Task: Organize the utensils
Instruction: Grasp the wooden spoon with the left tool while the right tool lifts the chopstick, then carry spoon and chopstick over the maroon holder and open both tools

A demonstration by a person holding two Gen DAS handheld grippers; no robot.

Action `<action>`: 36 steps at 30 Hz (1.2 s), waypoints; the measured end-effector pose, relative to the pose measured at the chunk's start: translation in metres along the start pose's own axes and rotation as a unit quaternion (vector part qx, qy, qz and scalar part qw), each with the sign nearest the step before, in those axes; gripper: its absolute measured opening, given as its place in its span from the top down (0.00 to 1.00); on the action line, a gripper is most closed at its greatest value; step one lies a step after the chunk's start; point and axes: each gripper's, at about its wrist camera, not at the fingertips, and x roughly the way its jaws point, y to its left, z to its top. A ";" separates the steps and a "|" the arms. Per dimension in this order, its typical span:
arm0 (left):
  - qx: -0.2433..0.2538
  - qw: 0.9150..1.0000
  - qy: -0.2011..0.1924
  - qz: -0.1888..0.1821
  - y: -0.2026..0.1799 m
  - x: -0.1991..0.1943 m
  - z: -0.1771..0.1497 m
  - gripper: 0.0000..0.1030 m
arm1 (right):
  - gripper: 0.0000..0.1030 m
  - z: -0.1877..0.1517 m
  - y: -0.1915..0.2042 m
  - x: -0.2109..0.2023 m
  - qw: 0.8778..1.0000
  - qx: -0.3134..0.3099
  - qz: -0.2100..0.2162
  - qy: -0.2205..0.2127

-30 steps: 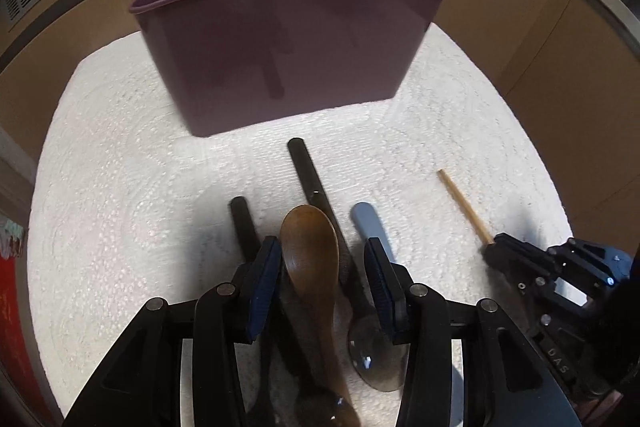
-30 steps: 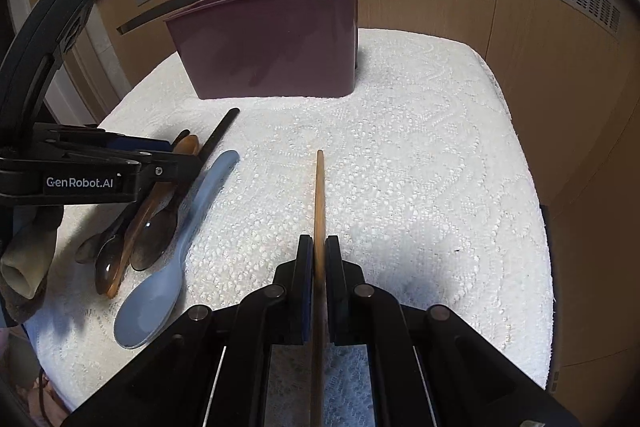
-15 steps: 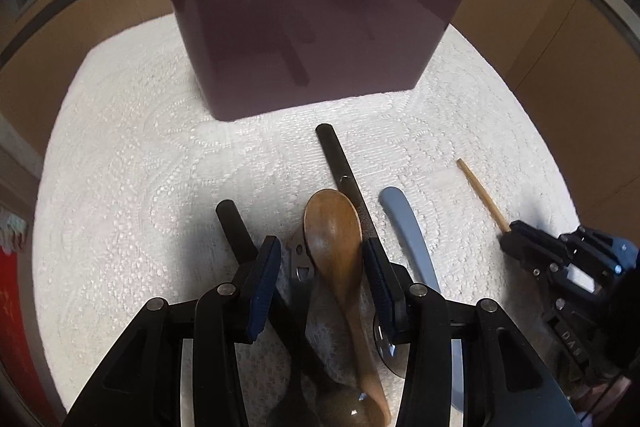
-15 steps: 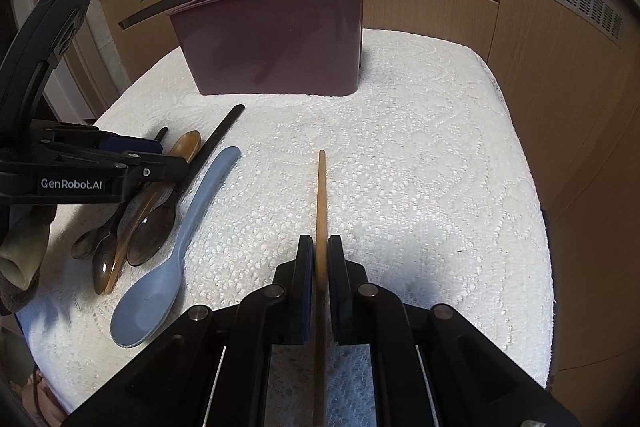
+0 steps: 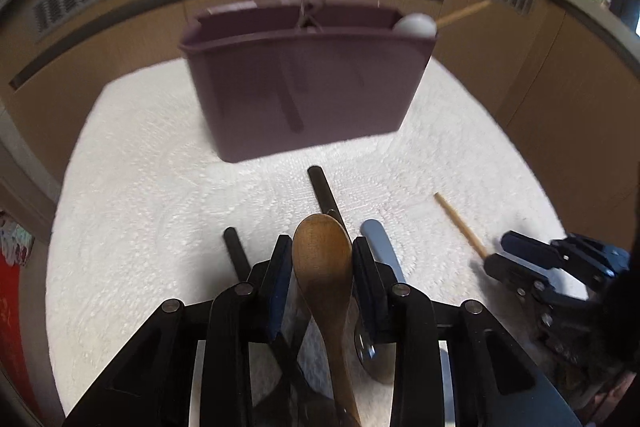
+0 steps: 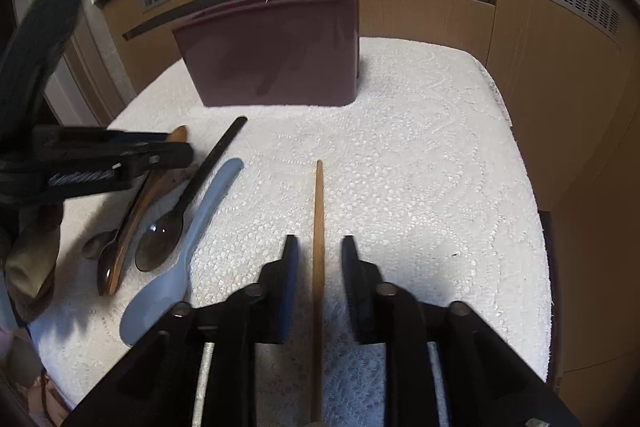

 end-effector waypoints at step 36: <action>-0.041 0.992 -0.118 -0.018 0.011 -0.094 -0.024 0.70 | 0.95 0.034 0.026 -0.073 0.995 -0.028 -0.020 -0.090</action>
